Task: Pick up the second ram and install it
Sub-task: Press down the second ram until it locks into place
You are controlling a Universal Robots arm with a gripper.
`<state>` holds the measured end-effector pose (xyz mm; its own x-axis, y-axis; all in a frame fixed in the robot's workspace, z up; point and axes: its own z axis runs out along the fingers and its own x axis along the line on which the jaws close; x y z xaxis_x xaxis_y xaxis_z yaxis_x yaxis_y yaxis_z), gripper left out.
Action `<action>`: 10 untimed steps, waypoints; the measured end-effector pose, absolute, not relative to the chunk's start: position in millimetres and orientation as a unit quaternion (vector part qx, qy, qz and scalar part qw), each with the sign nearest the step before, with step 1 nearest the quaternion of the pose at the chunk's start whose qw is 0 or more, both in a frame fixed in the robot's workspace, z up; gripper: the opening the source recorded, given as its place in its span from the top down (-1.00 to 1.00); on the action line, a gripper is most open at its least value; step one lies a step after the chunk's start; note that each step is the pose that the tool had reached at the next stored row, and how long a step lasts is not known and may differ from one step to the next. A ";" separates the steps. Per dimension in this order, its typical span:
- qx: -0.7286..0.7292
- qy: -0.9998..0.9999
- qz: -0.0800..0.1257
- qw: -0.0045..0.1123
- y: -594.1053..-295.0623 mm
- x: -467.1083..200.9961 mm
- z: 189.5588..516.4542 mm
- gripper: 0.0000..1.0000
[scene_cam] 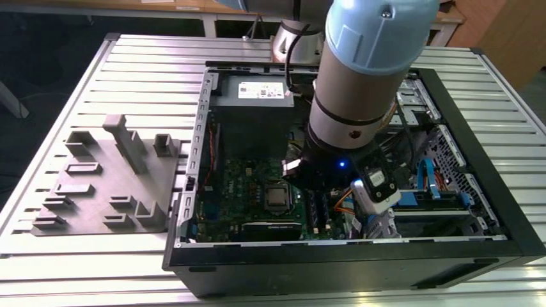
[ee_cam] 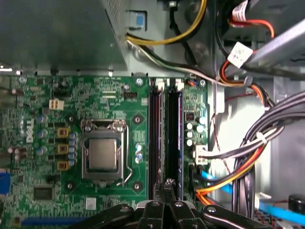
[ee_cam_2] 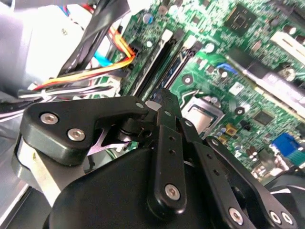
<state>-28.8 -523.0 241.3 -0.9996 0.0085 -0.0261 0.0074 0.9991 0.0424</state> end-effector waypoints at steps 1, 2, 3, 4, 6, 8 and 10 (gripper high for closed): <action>0.004 1.000 0.021 0.013 -524.8 -28.8 241.3 0.86; 0.004 1.000 0.021 0.013 -526.2 -28.8 241.3 0.86; 0.004 1.000 0.021 0.013 -527.5 -28.8 241.3 0.86; 0.004 1.000 0.021 0.013 -528.6 -28.8 241.2 0.86; 0.004 1.000 0.021 0.013 -531.0 -28.8 241.0 0.86; 0.004 1.000 0.021 0.013 -532.2 -28.8 239.9 0.86; 0.004 1.000 0.021 0.013 -532.6 -28.8 237.5 0.86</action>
